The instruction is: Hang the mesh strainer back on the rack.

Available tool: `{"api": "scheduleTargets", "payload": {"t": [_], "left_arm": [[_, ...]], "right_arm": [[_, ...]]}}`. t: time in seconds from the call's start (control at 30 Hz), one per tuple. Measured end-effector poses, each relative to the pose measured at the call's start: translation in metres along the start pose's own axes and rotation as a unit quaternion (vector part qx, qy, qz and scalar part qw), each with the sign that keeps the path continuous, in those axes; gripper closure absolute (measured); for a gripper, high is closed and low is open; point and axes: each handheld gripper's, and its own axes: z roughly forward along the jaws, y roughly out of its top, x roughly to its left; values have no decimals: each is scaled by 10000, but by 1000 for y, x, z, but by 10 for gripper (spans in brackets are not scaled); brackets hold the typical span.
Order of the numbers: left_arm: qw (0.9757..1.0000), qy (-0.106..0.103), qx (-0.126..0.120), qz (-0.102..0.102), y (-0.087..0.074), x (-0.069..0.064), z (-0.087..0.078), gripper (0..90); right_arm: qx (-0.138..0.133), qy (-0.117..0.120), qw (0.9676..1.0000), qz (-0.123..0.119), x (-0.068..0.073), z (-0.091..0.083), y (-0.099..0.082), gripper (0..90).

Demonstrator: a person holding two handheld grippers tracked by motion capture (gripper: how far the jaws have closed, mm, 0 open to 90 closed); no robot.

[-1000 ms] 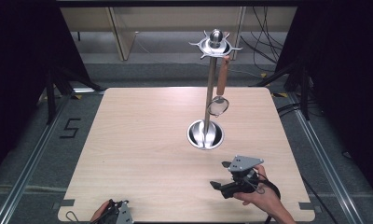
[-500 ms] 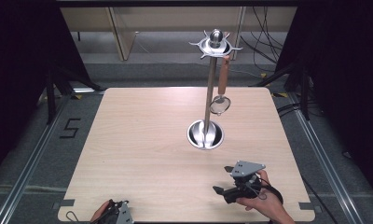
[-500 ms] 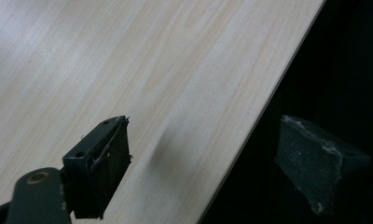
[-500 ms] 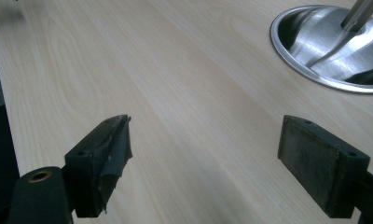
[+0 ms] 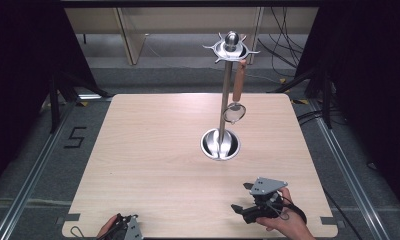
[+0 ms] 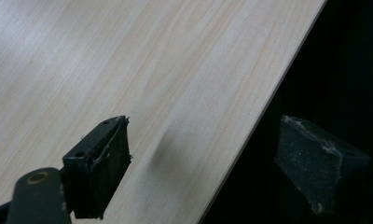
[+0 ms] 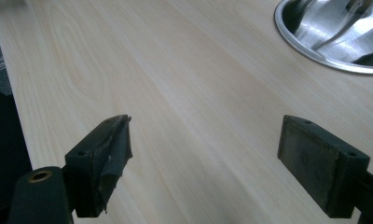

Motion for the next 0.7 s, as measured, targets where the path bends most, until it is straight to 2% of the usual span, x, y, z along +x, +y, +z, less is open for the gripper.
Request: {"api": "scheduleTargets", "payload": {"t": [0.1,0.27,0.3,0.33,0.43,0.7], "left_arm": [[10000,21,-1,1,0,0,0,168],[10000,-5,14,11,0,0,0,168],[10000,-16,-41,-43,0,-1,1,168],[10000,-14,-18,-20,0,-1,0,168],[10000,-1,9,10,0,0,0,168],[10000,0,3,7,0,0,0,168]], "right_arm": [[1,-6,10000,-63,1,-1,-2,182],[57,-5,10000,38,4,-4,-6,181],[27,13,10000,-73,3,-4,-6,181],[27,13,10000,-73,3,-4,-6,181],[98,9,10000,1,5,-5,-8,181],[99,16,9999,1,5,-6,-10,182]]}}
